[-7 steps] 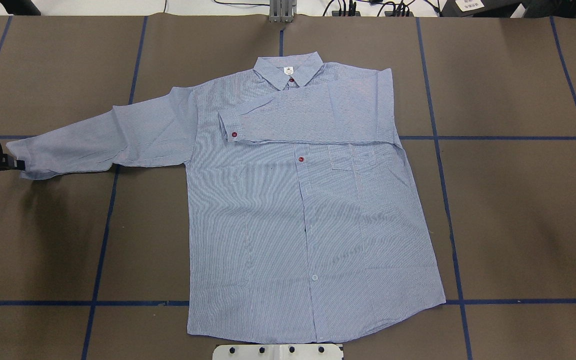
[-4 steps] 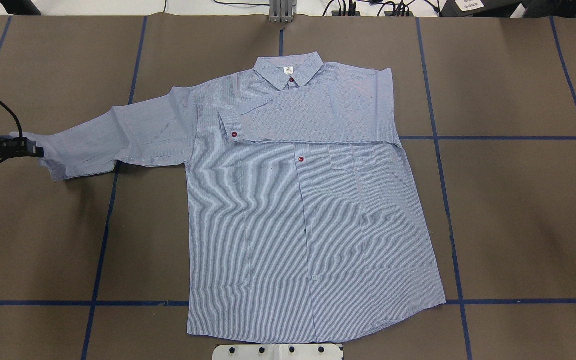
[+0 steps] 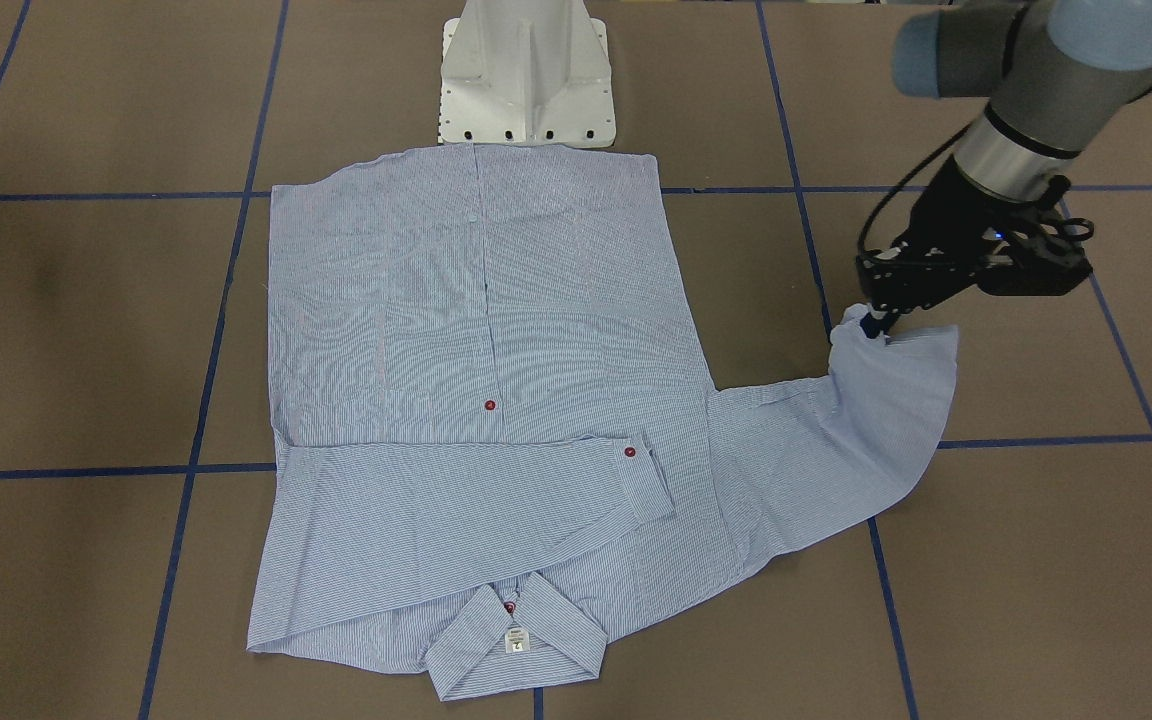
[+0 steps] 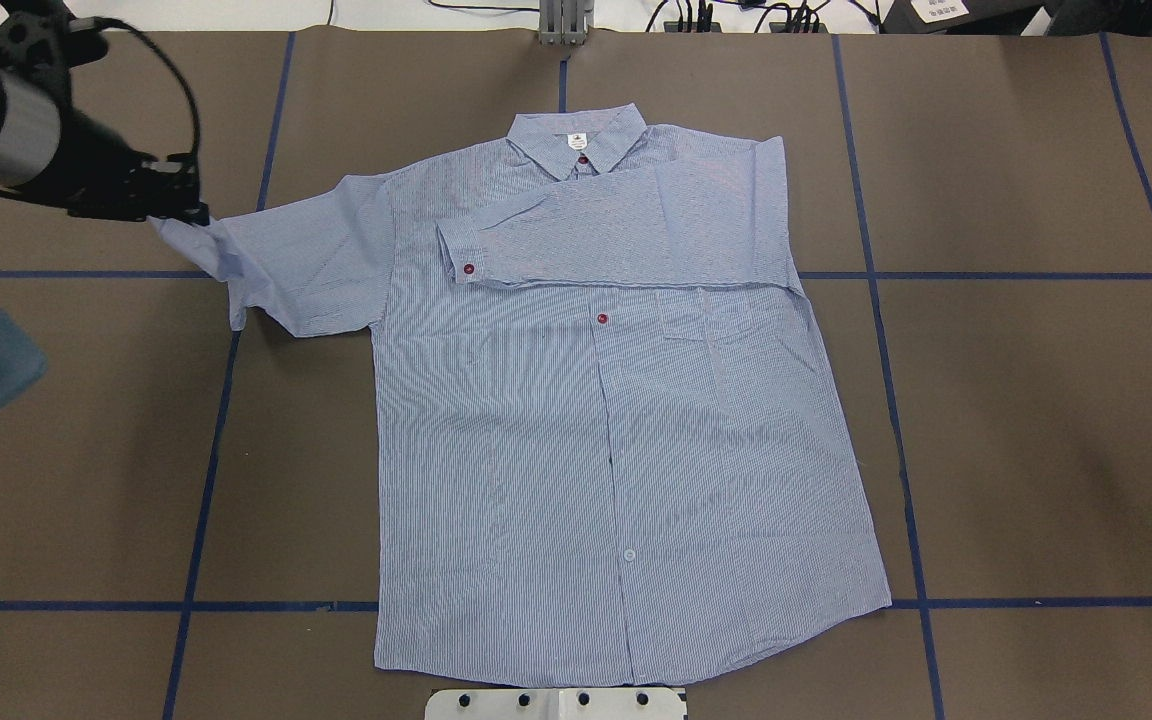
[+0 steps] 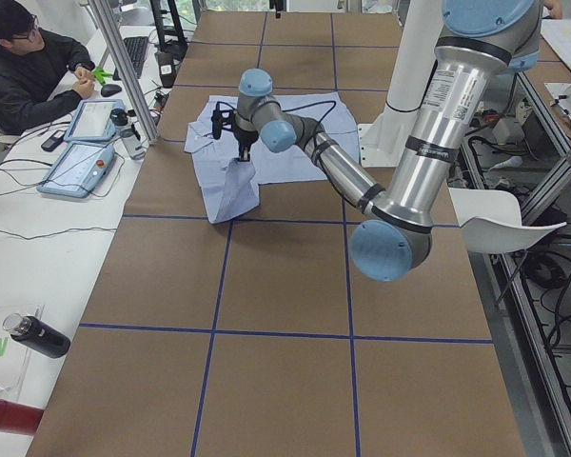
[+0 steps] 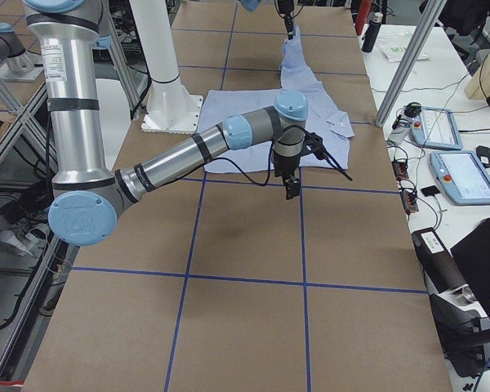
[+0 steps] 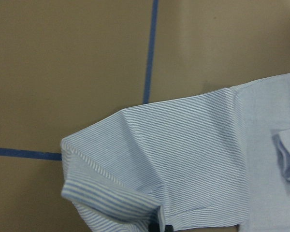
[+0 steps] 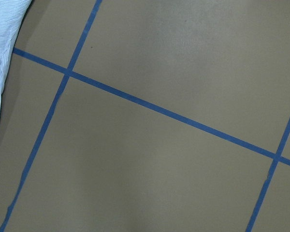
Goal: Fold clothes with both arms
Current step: 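Lift the sleeve with the left gripper and carry it toward the collar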
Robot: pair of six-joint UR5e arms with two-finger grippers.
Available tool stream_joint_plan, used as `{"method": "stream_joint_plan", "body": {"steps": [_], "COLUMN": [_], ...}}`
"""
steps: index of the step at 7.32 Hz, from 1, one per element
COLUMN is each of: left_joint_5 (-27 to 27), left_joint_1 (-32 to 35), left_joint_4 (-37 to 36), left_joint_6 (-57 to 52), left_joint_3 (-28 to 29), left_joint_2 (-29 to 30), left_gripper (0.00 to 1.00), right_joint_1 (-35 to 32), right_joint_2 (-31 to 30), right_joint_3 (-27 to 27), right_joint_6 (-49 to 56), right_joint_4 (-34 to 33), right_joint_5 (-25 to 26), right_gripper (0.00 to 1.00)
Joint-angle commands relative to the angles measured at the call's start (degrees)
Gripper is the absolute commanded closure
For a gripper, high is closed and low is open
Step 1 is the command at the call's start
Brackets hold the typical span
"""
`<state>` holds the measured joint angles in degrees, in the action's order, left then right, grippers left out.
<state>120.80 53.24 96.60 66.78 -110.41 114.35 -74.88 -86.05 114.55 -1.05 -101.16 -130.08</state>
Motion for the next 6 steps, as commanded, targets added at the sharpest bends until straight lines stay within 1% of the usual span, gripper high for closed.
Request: {"method": "stream_joint_plan", "body": {"steps": [1, 3, 4, 5, 6], "left_joint_5": [-0.57, -2.58, -2.59, -2.59, -2.59], "left_joint_1": [-6.63, -8.32, -8.41, -8.41, -8.41], "left_joint_4": [-5.99, -5.99, -5.9, -5.99, -5.99], "left_joint_6": [9.64, 12.31, 12.32, 12.32, 12.76], "left_joint_3": [2.89, 12.45, 18.5, 22.82, 23.22], "left_joint_2": [12.6, 23.33, 28.42, 31.96, 32.86], "left_gripper": [1.0, 1.0, 1.0, 1.0, 1.0], "right_joint_1": [0.0, 0.0, 0.0, 0.0, 0.0], "right_joint_2": [0.0, 0.0, 0.0, 0.0, 0.0], "right_joint_3": [-0.12, -0.12, -0.12, -0.12, -0.12], "right_joint_6": [0.0, 0.0, -0.09, -0.09, -0.09], "right_joint_4": [0.0, 0.0, 0.0, 0.0, 0.0], "right_joint_5": [0.0, 0.0, 0.0, 0.0, 0.0], "right_gripper": [0.0, 0.0, 0.0, 0.0, 0.0]}}
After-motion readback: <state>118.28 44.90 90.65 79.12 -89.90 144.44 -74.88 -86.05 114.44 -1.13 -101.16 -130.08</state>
